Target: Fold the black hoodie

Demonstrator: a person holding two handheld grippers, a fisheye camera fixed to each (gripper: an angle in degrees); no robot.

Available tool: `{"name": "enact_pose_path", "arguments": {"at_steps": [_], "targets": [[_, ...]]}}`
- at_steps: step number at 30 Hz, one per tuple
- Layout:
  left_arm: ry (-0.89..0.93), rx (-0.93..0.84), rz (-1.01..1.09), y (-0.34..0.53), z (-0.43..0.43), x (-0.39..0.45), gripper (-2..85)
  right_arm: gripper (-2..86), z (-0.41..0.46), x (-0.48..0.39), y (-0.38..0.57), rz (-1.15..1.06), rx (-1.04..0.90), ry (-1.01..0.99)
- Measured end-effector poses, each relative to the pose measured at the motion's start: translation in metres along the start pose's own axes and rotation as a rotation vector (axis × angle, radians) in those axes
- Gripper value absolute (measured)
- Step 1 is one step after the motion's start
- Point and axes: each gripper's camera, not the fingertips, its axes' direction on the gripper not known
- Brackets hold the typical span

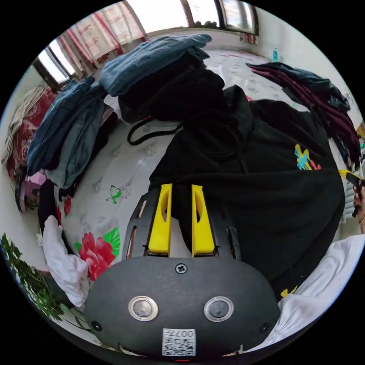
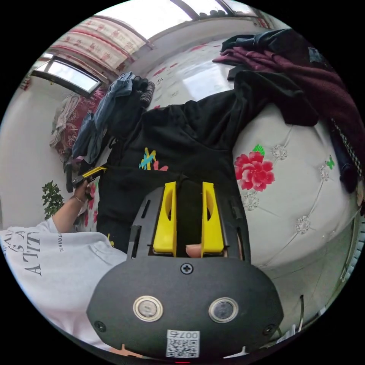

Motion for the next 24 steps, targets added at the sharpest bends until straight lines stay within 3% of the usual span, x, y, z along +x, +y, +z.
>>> {"name": "enact_pose_path", "arguments": {"at_steps": [9,11,15,17,21,24], "targets": [[0.129,-0.008,-0.371,0.083,-0.042,-0.041,8.1,10.7,-0.091,0.102,-0.081,0.212,0.281,0.251],[0.131,-0.048,-0.381,0.098,-0.044,-0.038,8.1,11.2,-0.092,0.125,-0.098,0.299,0.284,0.301],[0.137,-0.139,-0.411,0.125,-0.047,-0.034,7.9,10.5,-0.062,0.18,-0.119,0.496,0.141,0.22],[0.147,-0.159,-0.443,0.133,-0.05,-0.036,7.9,7.9,-0.067,0.167,-0.124,0.439,0.207,0.345],[0.158,-0.173,-0.471,0.14,-0.055,-0.04,7.7,1.4,-0.056,0.145,-0.149,0.318,0.057,0.425],[0.175,-0.152,-0.48,0.139,-0.059,-0.042,7.6,0.3,-0.1,0.106,-0.15,0.183,0.27,0.305]]}}
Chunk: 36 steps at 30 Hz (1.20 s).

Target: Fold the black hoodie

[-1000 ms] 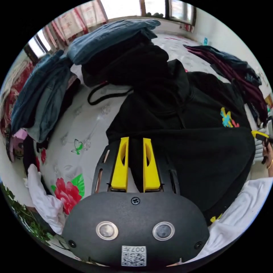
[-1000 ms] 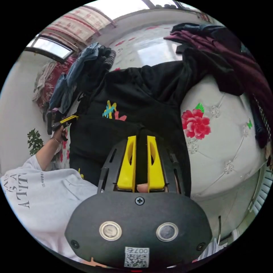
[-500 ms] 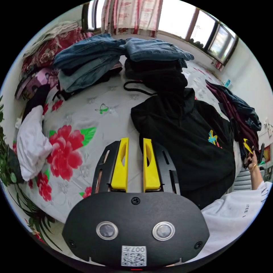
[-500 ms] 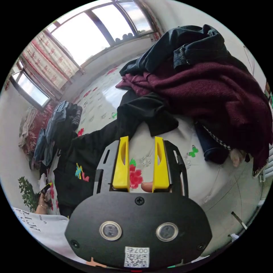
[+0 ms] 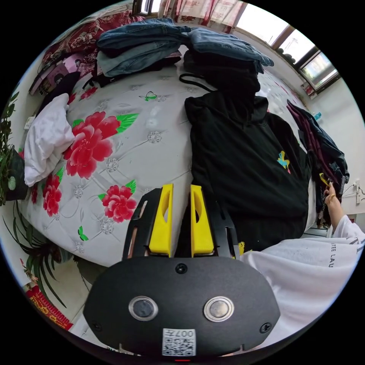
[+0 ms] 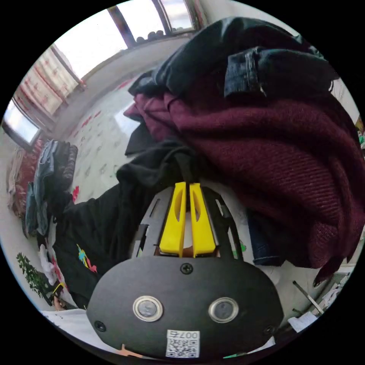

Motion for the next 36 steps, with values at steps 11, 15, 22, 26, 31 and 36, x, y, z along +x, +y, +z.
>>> {"name": "enact_pose_path", "arguments": {"at_steps": [11,15,22,26,31,36], "targets": [[0.175,0.149,0.081,-0.008,-0.029,0.008,7.9,-0.1,-0.23,-0.253,0.048,-0.922,0.258,-0.887],[0.244,0.201,0.117,0.003,-0.042,0.0,8.3,0.1,-0.225,-0.364,0.153,-1.155,0.096,-1.121],[0.233,0.147,0.076,0.037,-0.035,-0.046,8.2,2.1,-0.095,-0.461,0.327,-1.095,-0.343,-1.097],[0.263,0.139,0.103,0.052,-0.037,-0.063,8.6,2.7,-0.041,-0.442,0.358,-1.03,-0.415,-0.79],[0.288,0.139,0.298,0.051,-0.035,-0.031,10.5,2.5,-0.002,-0.395,0.338,-0.845,-0.337,-0.467],[0.187,0.081,0.525,0.056,-0.017,0.026,11.7,2.3,0.044,-0.385,0.336,-0.797,-0.381,-0.352]]}}
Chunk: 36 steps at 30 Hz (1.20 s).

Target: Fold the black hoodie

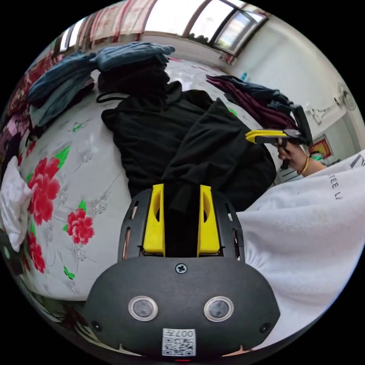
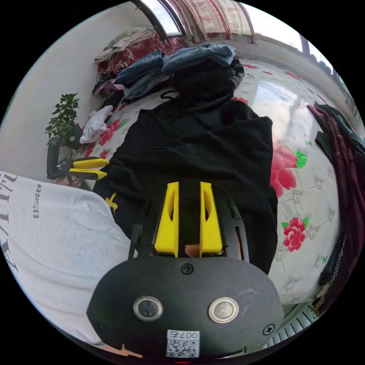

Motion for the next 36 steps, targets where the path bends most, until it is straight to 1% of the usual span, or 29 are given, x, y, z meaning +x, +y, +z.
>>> {"name": "enact_pose_path", "arguments": {"at_steps": [1,2,3,4,6,7,9,10,11,12,14,16,18,21,24,30,33,36], "targets": [[-0.028,0.001,0.02,0.0,0.001,0.004,11.2,2.3,0.005,0.0,0.001,-0.005,-0.004,0.005],[-0.078,0.004,0.059,0.0,0.002,0.011,6.7,2.2,0.019,0.001,0.002,-0.018,-0.03,0.015],[-0.119,0.0,0.103,0.003,0.003,0.017,3.1,2.0,0.037,0.004,0.005,-0.035,-0.099,0.033],[-0.138,-0.006,0.131,0.004,0.004,0.02,1.8,2.0,0.045,0.006,0.007,-0.047,-0.134,0.034],[-0.125,-0.087,0.212,0.007,0.007,0.023,-0.3,1.7,0.045,0.014,0.018,-0.068,-0.099,0.029],[-0.115,-0.098,0.22,0.009,0.006,0.022,-0.4,1.5,0.046,0.017,0.019,-0.061,-0.115,0.032],[-0.026,-0.149,0.227,0.017,0.007,0.014,-0.6,1.1,0.044,0.034,0.021,-0.016,-0.153,0.012],[0.006,-0.161,0.214,0.018,0.007,0.01,-0.6,0.9,0.045,0.038,0.021,-0.004,-0.176,0.02],[0.074,-0.152,0.17,0.021,0.006,0.001,-0.5,1.0,0.043,0.045,0.022,-0.006,-0.19,-0.011],[0.156,-0.128,0.113,0.023,0.002,-0.01,-0.1,1.1,0.035,0.052,0.021,0.008,-0.163,-0.056],[0.247,-0.123,0.021,0.025,-0.003,-0.03,1.5,1.7,0.02,0.062,0.016,0.036,-0.081,-0.095],[0.267,-0.122,-0.048,0.027,-0.011,-0.051,4.5,2.8,0.006,0.072,0.005,0.057,0.002,-0.11],[0.249,-0.049,-0.174,0.025,-0.031,-0.089,6.3,4.3,-0.007,0.086,-0.018,0.07,0.096,-0.122],[0.2,0.086,-0.291,0.003,-0.053,-0.136,6.5,6.3,-0.01,0.101,-0.061,0.055,0.162,-0.139],[0.166,0.185,-0.349,-0.041,-0.054,-0.169,7.4,7.8,-0.004,0.101,-0.119,-0.009,0.188,-0.149],[0.206,0.188,-0.33,-0.144,-0.006,-0.194,9.0,9.7,0.028,0.073,-0.238,-0.132,0.209,-0.1],[0.294,0.19,-0.348,-0.179,0.019,-0.204,9.2,10.4,0.054,0.066,-0.287,-0.121,0.184,-0.086],[0.327,0.221,-0.37,-0.197,0.034,-0.212,9.4,10.0,0.081,0.064,-0.32,-0.098,0.182,-0.101]]}}
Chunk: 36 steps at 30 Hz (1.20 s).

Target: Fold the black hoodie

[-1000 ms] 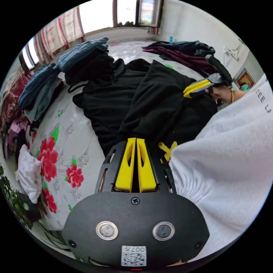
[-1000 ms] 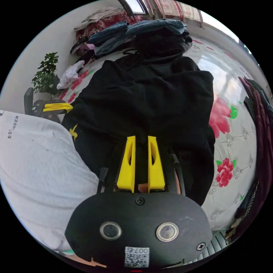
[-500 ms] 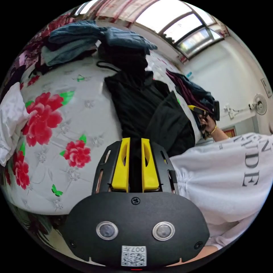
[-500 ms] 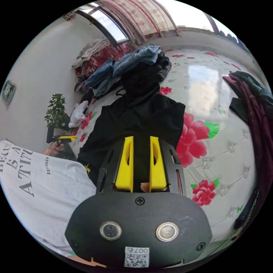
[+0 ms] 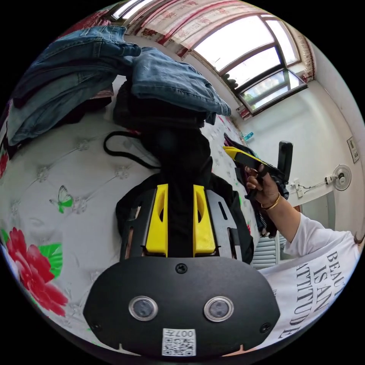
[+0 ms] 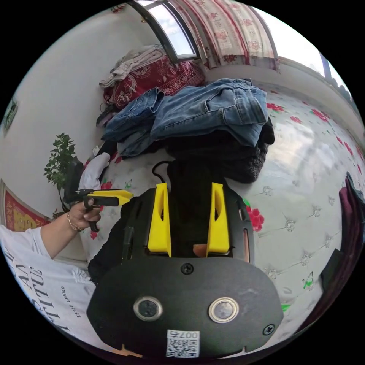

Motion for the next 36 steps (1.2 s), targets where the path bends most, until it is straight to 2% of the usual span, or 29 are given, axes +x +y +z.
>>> {"name": "enact_pose_path", "arguments": {"at_steps": [5,7,9,14,19,21,25,27,32,34,36], "targets": [[0.015,-0.011,0.006,-0.007,0.021,-0.013,10.7,5.8,0.05,0.004,-0.025,-0.009,-0.108,0.026],[0.024,-0.015,0.047,-0.006,0.022,-0.012,11.4,3.8,0.041,0.001,-0.03,-0.026,-0.083,0.03],[0.007,0.008,0.117,0.0,0.014,-0.002,11.6,2.1,-0.007,-0.014,-0.033,-0.1,0.061,-0.044],[0.007,0.105,0.255,0.036,-0.018,0.035,11.5,0.9,-0.126,-0.064,-0.012,-0.332,0.227,-0.294],[-0.002,0.154,0.366,0.096,-0.046,0.077,11.6,0.7,-0.196,-0.142,0.064,-0.6,0.163,-0.337],[-0.005,0.133,0.392,0.13,-0.053,0.091,11.4,0.8,-0.204,-0.178,0.114,-0.653,0.062,-0.324],[-0.029,0.014,0.387,0.187,-0.049,0.097,10.3,1.2,-0.184,-0.209,0.188,-0.607,-0.092,-0.282],[-0.073,-0.088,0.339,0.226,-0.043,0.091,9.6,1.7,-0.148,-0.21,0.236,-0.495,-0.216,-0.254],[-0.03,-0.12,0.311,0.27,-0.046,0.105,9.5,3.1,-0.075,-0.204,0.306,-0.334,-0.417,-0.196],[-0.046,-0.107,0.351,0.271,-0.044,0.12,9.9,3.6,-0.067,-0.205,0.315,-0.317,-0.431,-0.176],[-0.02,-0.118,0.404,0.267,-0.032,0.141,11.1,4.2,-0.078,-0.2,0.317,-0.278,-0.352,-0.158]]}}
